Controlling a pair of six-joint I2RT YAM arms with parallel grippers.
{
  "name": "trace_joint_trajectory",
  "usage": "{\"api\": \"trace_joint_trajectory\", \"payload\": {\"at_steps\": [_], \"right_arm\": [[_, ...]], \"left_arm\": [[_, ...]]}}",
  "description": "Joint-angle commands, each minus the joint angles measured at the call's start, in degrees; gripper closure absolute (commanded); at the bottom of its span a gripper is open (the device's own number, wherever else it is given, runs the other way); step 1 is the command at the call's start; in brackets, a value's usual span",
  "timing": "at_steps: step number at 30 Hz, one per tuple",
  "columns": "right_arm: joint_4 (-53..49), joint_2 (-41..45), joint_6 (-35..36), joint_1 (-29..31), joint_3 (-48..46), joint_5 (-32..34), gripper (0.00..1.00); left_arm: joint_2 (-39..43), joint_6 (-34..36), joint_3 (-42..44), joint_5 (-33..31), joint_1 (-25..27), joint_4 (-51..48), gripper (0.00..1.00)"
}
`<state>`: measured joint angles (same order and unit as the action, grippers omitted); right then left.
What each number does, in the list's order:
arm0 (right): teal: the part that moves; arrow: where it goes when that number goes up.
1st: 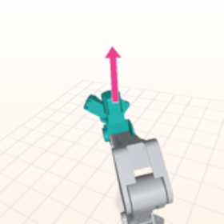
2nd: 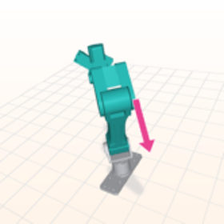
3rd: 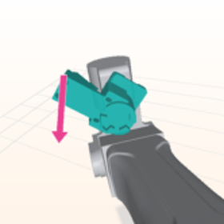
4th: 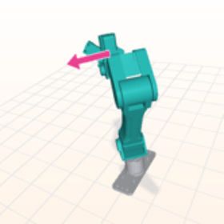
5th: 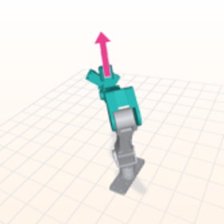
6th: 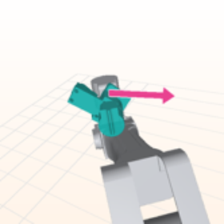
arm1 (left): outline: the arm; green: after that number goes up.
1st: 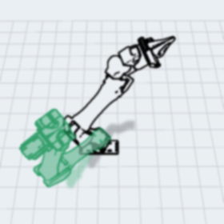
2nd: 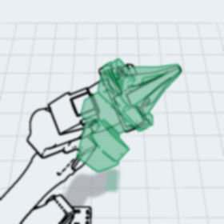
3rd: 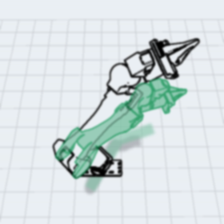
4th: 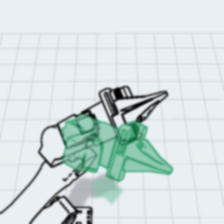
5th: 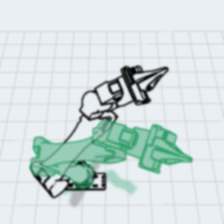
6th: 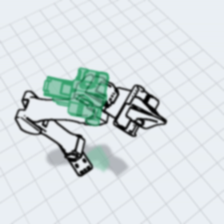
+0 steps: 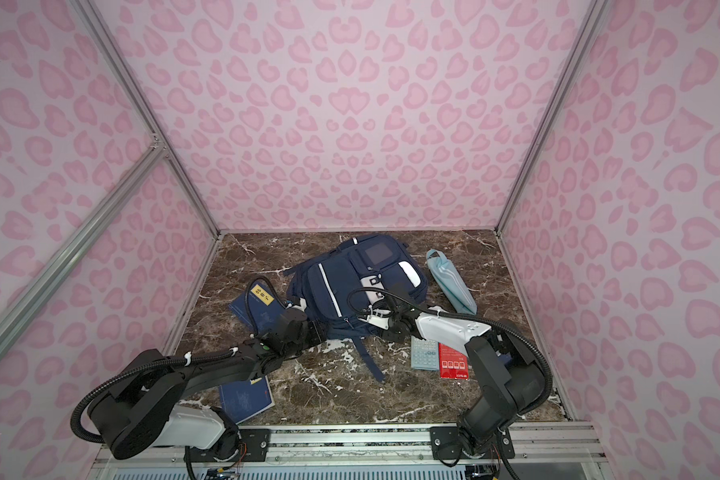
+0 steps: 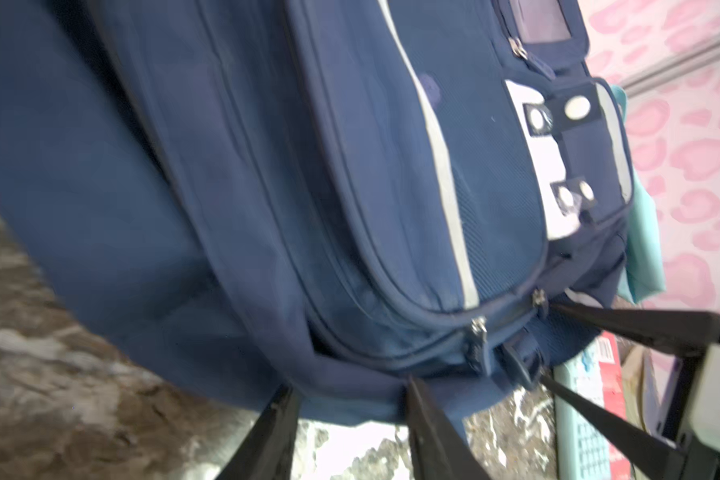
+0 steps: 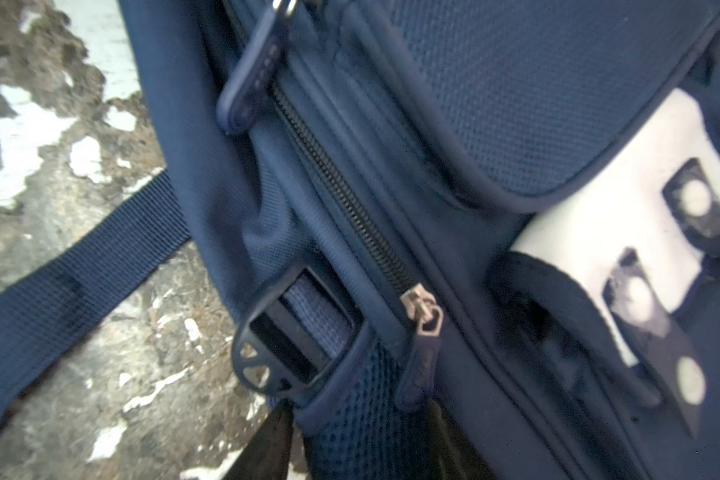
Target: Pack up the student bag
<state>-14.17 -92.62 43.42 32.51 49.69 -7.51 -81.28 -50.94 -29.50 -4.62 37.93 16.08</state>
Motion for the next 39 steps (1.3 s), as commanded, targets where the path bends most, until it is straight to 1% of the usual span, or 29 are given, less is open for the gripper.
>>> {"api": "trace_joint_trajectory", "payload": {"at_steps": [1, 3, 4, 5, 7, 8, 11, 14, 16, 19, 21, 24, 27, 29, 31, 34, 35, 36, 39], "right_arm": [[4.1, -1.6, 1.2, 0.1, -0.4, 2.1, 0.49], [4.5, -3.1, 1.6, 0.5, 0.2, 2.1, 0.51], [4.8, -3.8, 1.8, 0.6, 0.4, 2.2, 0.56], [4.5, -4.5, 1.8, 0.7, 0.7, 1.8, 0.65], [2.4, -5.4, 1.3, 0.7, 2.2, 1.1, 0.91], [1.4, -5.6, 0.9, 0.6, 3.1, 0.3, 0.99], [-0.6, -5.7, -0.8, 0.7, 4.6, -2.2, 1.0], [-2.5, -5.8, -3.0, 0.6, 6.5, -4.2, 1.0], [-3.3, -6.1, -4.1, 0.4, 7.5, -5.9, 1.0], [-4.6, -6.3, -6.5, 0.0, 9.3, -8.9, 1.0], [-4.7, -6.2, -7.3, 0.0, 9.7, -10.1, 1.0], [-4.7, -6.2, -7.6, 0.0, 9.6, -10.9, 1.0], [-5.2, -6.1, -7.9, 0.1, 9.7, -12.0, 1.0], [-5.8, -5.9, -7.8, 0.0, 9.6, -13.0, 1.0], [-6.0, -5.8, -7.9, 0.0, 9.6, -13.3, 1.0], [-6.5, -6.0, -7.9, 0.0, 10.0, -13.4, 1.0], [-6.6, -6.1, -7.9, -0.1, 10.1, -13.5, 1.0], [-6.7, -6.1, -8.0, -0.1, 10.1, -13.5, 1.0], [-6.4, -6.0, -8.6, -0.1, 10.2, -13.9, 1.0]], "left_arm": [[-1.0, 1.3, -0.7, -2.5, -1.0, 2.1, 0.55], [-1.9, 1.8, -1.2, -2.4, -1.5, 2.1, 0.56], [-2.1, 2.2, -1.2, -2.6, -1.6, 2.5, 0.56], [-2.4, 2.5, -1.4, -2.9, -2.0, 2.5, 0.56], [-2.5, 3.6, -1.8, -3.4, -2.9, 2.7, 0.58], [-2.4, 4.4, -2.0, -3.9, -3.6, 2.7, 0.58], [-1.7, 7.4, -3.1, -3.3, -5.6, 3.4, 0.59], [0.4, 10.3, -4.2, -4.4, -5.0, 2.7, 0.59], [2.6, 11.2, -4.0, -8.4, -1.9, 1.5, 0.58], [4.9, 10.7, -1.5, -15.3, 6.4, 2.0, 0.57], [4.8, 10.1, 1.4, -18.8, 11.4, 6.4, 0.56], [1.7, 9.9, 3.3, -22.1, 16.5, 12.5, 0.56], [-3.8, 10.6, 1.3, -22.5, 19.8, 17.5, 0.55], [-7.7, 11.3, -0.5, -21.0, 21.0, 22.2, 0.54], [-11.0, 11.6, -2.7, -19.5, 21.7, 24.6, 0.54], [-15.1, 10.7, -5.1, -17.6, 21.7, 25.9, 0.56], [-16.2, 10.3, -5.4, -16.9, 21.7, 26.6, 0.61], [-17.1, 9.9, -5.8, -16.7, 21.7, 26.4, 0.62], [-20.1, 8.7, -8.2, -16.6, 21.8, 24.8, 0.62]]}}
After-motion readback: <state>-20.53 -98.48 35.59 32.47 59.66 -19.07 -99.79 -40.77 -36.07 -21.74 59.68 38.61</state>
